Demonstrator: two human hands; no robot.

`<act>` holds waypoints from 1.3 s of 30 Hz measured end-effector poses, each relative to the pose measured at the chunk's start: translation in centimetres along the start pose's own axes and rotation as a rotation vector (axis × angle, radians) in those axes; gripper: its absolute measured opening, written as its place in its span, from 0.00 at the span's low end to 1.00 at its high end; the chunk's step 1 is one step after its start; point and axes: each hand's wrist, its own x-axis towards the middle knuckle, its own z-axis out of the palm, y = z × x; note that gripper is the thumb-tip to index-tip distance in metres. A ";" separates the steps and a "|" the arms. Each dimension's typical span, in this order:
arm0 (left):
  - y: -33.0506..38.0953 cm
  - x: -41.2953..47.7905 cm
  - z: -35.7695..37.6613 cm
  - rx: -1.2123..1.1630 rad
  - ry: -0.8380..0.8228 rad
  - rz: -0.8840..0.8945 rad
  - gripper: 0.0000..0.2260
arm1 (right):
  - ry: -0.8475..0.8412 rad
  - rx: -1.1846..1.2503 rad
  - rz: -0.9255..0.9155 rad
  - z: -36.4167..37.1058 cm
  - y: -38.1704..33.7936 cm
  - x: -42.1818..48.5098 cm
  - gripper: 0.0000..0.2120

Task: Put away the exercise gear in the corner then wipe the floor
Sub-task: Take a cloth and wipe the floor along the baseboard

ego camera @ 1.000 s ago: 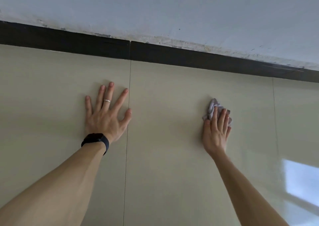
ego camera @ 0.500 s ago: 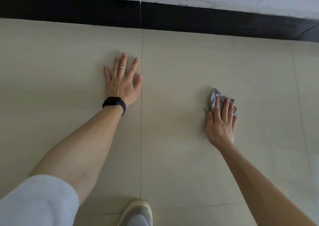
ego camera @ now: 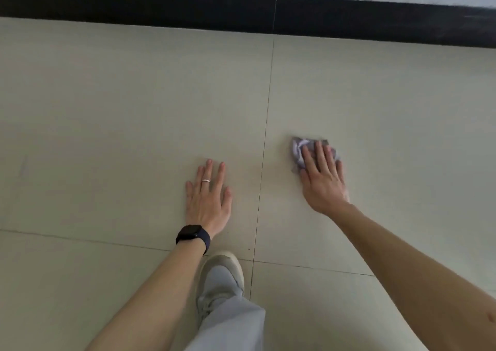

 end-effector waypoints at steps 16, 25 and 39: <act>-4.6 -0.6 -2.2 -0.012 -0.009 0.016 0.25 | -0.012 -0.122 -0.243 2.4 -7.3 0.9 0.26; -7.8 4.3 -2.5 0.009 0.068 -0.016 0.29 | -0.066 -0.300 -0.908 5.6 -9.9 -0.9 0.25; -8.5 15.8 -6.5 0.032 0.188 0.045 0.27 | 0.022 -0.249 -0.740 3.5 -14.5 8.8 0.25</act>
